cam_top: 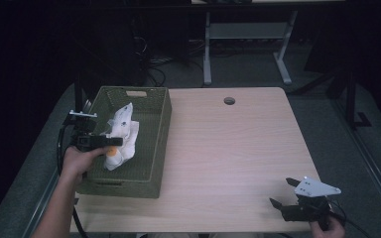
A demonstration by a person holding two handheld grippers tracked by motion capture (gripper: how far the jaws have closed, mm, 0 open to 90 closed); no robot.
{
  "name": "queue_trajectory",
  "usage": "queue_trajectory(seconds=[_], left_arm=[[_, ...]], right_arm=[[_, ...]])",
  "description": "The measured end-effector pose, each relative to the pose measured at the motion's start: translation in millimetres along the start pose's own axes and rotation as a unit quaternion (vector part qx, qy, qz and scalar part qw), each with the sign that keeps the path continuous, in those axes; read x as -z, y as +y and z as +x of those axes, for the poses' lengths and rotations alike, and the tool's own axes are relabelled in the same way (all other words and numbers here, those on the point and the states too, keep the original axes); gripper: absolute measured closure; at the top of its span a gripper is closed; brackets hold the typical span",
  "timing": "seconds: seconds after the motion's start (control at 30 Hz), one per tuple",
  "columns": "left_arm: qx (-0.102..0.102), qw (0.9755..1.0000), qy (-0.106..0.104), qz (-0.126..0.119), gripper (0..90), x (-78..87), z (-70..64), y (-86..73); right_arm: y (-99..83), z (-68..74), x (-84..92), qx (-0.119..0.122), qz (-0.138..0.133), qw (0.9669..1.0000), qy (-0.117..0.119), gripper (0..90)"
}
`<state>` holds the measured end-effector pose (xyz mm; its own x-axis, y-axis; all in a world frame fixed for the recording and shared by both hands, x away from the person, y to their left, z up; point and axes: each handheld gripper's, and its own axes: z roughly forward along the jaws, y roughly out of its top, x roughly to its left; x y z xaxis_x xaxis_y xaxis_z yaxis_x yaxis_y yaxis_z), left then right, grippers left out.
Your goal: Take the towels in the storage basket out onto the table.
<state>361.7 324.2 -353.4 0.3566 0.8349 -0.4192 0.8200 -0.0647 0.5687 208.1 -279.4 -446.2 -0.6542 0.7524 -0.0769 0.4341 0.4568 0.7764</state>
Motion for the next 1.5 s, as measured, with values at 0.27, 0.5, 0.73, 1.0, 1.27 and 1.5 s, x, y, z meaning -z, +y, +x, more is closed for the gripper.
queue_trajectory(seconds=[0.27,0.5,0.73,1.0,1.27,1.5], left_arm=[[0.002,0.9995,-0.022,-0.024,72.6,4.1,-2.3,0.8],[0.01,0.9983,-0.039,-0.041,72.6,10.2,1.0,-0.1],[0.011,0.9961,-0.067,-0.056,72.6,10.2,-1.8,-1.5],[0.019,0.992,-0.096,-0.079,72.5,13.0,-6.6,1.1],[0.017,0.9892,-0.117,-0.086,72.5,8.0,-14.4,3.1],[0.006,0.9877,-0.129,-0.089,72.5,8.6,-25.3,7.1]], right_arm=[[-1.0,-0.8,0.9,-0.004,0.0,1.0,-0.001,13.9],[-0.8,-1.2,0.4,-0.005,0.001,1.0,-0.002,13.9],[-1.7,-2.4,2.9,-0.007,-0.003,1.0,-0.006,13.9],[-0.4,-0.7,1.5,-0.003,-0.002,1.0,-0.004,14.0],[-1.3,-1.5,3.9,-0.005,-0.005,1.0,-0.007,13.9],[-1.2,-1.6,3.4,-0.004,-0.004,1.0,-0.006,13.9]])
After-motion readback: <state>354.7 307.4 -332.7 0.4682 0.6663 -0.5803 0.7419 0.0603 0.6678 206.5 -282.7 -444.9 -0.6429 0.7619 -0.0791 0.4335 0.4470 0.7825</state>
